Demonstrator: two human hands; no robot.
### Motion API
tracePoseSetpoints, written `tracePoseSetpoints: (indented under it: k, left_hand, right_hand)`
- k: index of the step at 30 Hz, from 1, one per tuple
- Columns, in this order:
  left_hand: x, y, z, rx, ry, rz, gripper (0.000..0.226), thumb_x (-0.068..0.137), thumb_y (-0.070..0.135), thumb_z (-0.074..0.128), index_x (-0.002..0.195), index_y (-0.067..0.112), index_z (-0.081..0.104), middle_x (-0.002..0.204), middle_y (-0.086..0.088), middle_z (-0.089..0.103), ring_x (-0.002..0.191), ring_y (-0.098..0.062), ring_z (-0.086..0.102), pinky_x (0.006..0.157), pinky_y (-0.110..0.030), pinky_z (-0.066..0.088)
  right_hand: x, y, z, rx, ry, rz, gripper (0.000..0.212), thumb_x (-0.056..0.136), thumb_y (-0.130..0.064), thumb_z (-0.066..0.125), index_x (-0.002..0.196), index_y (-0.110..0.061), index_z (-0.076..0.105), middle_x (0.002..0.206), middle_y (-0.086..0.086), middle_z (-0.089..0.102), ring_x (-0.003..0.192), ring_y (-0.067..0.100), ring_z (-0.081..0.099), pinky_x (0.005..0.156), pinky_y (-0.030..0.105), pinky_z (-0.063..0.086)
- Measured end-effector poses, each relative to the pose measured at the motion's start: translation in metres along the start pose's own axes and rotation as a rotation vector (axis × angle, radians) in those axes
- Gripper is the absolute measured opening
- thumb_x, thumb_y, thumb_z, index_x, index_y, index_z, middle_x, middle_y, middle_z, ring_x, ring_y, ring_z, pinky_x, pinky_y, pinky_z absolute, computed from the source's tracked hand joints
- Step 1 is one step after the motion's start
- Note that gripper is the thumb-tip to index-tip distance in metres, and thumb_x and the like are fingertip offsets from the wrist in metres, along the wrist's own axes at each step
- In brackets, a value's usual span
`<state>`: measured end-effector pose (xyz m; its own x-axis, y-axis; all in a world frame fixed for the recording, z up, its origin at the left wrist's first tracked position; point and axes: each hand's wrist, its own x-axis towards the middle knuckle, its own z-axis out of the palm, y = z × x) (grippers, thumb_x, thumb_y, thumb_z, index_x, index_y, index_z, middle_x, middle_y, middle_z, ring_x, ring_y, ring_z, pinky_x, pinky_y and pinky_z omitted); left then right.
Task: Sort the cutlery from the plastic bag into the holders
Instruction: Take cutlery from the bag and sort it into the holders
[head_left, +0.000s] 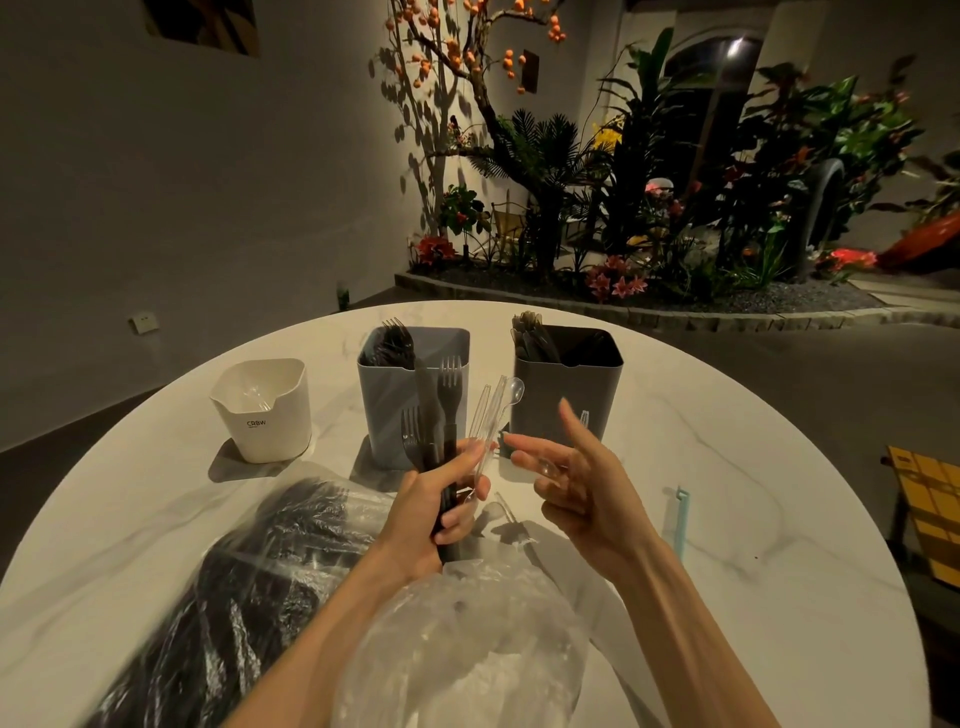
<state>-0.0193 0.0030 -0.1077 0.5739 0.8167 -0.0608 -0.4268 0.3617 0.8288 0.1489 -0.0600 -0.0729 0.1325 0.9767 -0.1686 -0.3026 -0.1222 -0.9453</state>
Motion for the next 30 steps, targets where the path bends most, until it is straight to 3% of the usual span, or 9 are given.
tracePoseSetpoints:
  k: [2, 6, 9, 12, 15, 18, 22, 25, 30]
  left_hand:
    - [0.000, 0.000, 0.000, -0.011, 0.007, 0.006, 0.020, 0.088, 0.027, 0.069, 0.102, 0.014, 0.073, 0.072, -0.010, 0.055, 0.034, -0.005, 0.032, 0.031, -0.016, 0.022]
    - [0.001, -0.001, -0.001, -0.017, 0.009, 0.012, 0.029, 0.092, 0.025, 0.066, 0.116, 0.010, 0.068, 0.072, -0.009, 0.054, 0.034, -0.005, 0.032, 0.030, -0.015, 0.024]
    - [0.001, -0.001, -0.001, -0.021, 0.002, 0.005, 0.031, 0.092, 0.025, 0.065, 0.118, 0.009, 0.067, 0.072, -0.010, 0.054, 0.034, -0.005, 0.032, 0.030, -0.015, 0.025]
    - [0.001, -0.001, -0.002, -0.014, -0.032, -0.010, 0.028, 0.091, 0.025, 0.066, 0.113, 0.008, 0.066, 0.073, -0.010, 0.055, 0.035, -0.006, 0.033, 0.031, -0.015, 0.023]
    - [0.001, -0.001, -0.001, 0.027, -0.067, -0.047, 0.035, 0.091, 0.028, 0.065, 0.118, 0.005, 0.064, 0.071, -0.009, 0.056, 0.035, -0.006, 0.032, 0.033, -0.016, 0.021]
    - [-0.001, 0.000, 0.001, 0.059, -0.120, -0.094, 0.029, 0.096, 0.027, 0.061, 0.115, 0.007, 0.067, 0.069, -0.008, 0.055, 0.036, -0.006, 0.031, 0.032, -0.015, 0.024]
    - [-0.001, -0.001, 0.001, 0.133, -0.160, -0.130, 0.024, 0.095, 0.029, 0.061, 0.105, 0.013, 0.076, 0.067, -0.007, 0.054, 0.038, -0.006, 0.028, 0.033, -0.016, 0.025]
    - [0.000, -0.002, -0.001, 0.109, -0.160, -0.137, 0.028, 0.093, 0.031, 0.064, 0.108, 0.010, 0.074, 0.067, -0.006, 0.054, 0.039, -0.006, 0.028, 0.034, -0.016, 0.024]
    - [0.002, -0.003, -0.004, 0.134, -0.186, -0.174, 0.037, 0.076, 0.040, 0.078, 0.102, 0.013, 0.077, 0.067, -0.005, 0.052, 0.039, -0.006, 0.027, 0.038, -0.020, 0.015]
  right_hand:
    - [0.002, 0.001, -0.003, 0.073, -0.018, 0.003, 0.057, 0.097, -0.056, 0.046, 0.105, -0.009, 0.077, 0.083, 0.006, 0.069, 0.047, 0.008, 0.026, 0.040, 0.016, 0.022]
    - [0.005, 0.007, -0.005, 0.004, -0.017, 0.000, 0.028, 0.105, -0.024, 0.047, 0.121, -0.012, 0.067, 0.066, 0.002, 0.052, 0.049, 0.008, 0.029, 0.040, 0.017, 0.025]
    - [0.005, 0.007, -0.002, 0.025, -0.037, 0.015, 0.027, 0.107, -0.013, 0.041, 0.125, -0.008, 0.061, 0.063, 0.003, 0.048, 0.050, 0.010, 0.038, 0.043, 0.017, 0.033]
    - [0.004, 0.005, 0.002, 0.041, 0.019, 0.012, 0.027, 0.107, -0.016, 0.042, 0.115, -0.003, 0.064, 0.066, 0.004, 0.048, 0.058, 0.011, 0.046, 0.054, 0.019, 0.042]
    - [0.003, 0.003, 0.002, 0.105, 0.042, 0.021, 0.034, 0.102, -0.038, 0.050, 0.091, -0.008, 0.059, 0.062, 0.001, 0.041, 0.053, 0.009, 0.033, 0.046, 0.017, 0.030]
    - [0.005, 0.004, 0.004, -0.089, 0.140, -0.066, 0.052, 0.090, -0.061, 0.057, 0.065, -0.016, 0.050, 0.056, 0.001, 0.036, 0.050, 0.011, 0.027, 0.046, 0.021, 0.025]
    - [0.008, 0.006, 0.005, -0.113, 0.280, -0.198, 0.043, 0.099, -0.051, 0.047, 0.100, -0.014, 0.068, 0.050, -0.002, 0.041, 0.045, 0.008, 0.035, 0.045, 0.018, 0.032]
    - [0.009, 0.007, 0.003, -0.058, 0.294, -0.231, 0.048, 0.105, -0.041, 0.040, 0.094, -0.007, 0.072, 0.057, 0.002, 0.054, 0.053, 0.010, 0.053, 0.051, 0.018, 0.047]
    - [0.011, 0.010, 0.001, -0.160, 0.376, -0.294, 0.034, 0.099, -0.045, 0.051, 0.108, -0.018, 0.068, 0.064, -0.003, 0.050, 0.053, 0.006, 0.040, 0.049, 0.016, 0.034]
